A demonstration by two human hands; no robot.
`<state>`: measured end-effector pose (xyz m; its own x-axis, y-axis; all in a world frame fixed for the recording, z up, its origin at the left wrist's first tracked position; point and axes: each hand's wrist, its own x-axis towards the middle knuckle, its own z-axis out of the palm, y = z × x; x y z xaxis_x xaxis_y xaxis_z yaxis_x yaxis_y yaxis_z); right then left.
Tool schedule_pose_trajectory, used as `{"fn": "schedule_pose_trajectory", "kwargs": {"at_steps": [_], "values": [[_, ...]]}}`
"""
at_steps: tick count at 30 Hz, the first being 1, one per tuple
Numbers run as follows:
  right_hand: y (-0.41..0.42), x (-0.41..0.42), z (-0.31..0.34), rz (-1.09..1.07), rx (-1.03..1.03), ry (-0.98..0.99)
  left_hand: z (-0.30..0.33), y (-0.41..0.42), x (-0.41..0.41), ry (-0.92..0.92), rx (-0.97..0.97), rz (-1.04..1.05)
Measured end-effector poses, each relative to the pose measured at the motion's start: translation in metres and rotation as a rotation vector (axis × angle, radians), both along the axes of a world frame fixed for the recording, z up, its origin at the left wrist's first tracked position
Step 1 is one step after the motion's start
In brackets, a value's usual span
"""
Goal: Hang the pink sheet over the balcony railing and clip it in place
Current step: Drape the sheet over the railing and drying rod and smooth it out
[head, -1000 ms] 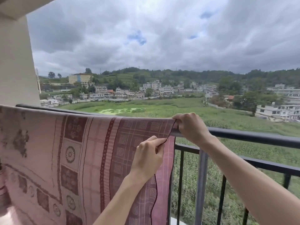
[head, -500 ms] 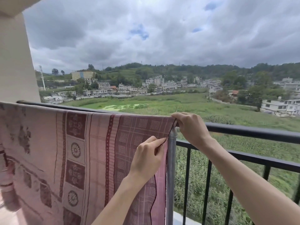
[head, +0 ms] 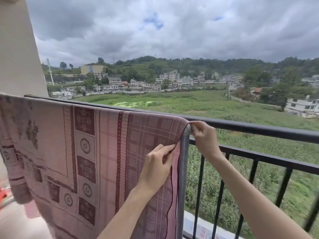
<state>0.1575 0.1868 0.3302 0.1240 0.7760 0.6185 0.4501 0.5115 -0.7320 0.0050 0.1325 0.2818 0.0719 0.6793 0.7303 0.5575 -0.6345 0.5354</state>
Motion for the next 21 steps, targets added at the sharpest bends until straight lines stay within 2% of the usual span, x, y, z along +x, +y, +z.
{"fn": "schedule_pose_trajectory", "kwargs": {"at_steps": [5, 9, 13, 18, 21], "values": [[0.008, -0.018, -0.005, 0.324, -0.271, 0.278, -0.016, -0.002, -0.022, -0.062, 0.022, 0.145], [0.02, -0.039, -0.038, 0.543, -0.428, 0.32, -0.035, 0.015, -0.057, -0.059, -0.046, 0.257], [0.037, -0.078, -0.085, 0.587, -0.539, 0.325, -0.061, 0.04, -0.087, -0.047, -0.283, 0.218], [0.057, -0.113, -0.126, 0.615, -0.643, 0.381, -0.08, 0.068, -0.116, -0.214, -0.403, 0.079], [0.074, -0.143, -0.137, 0.635, -0.665, 0.39, -0.082, 0.092, -0.143, -0.231, -0.435, 0.024]]}}
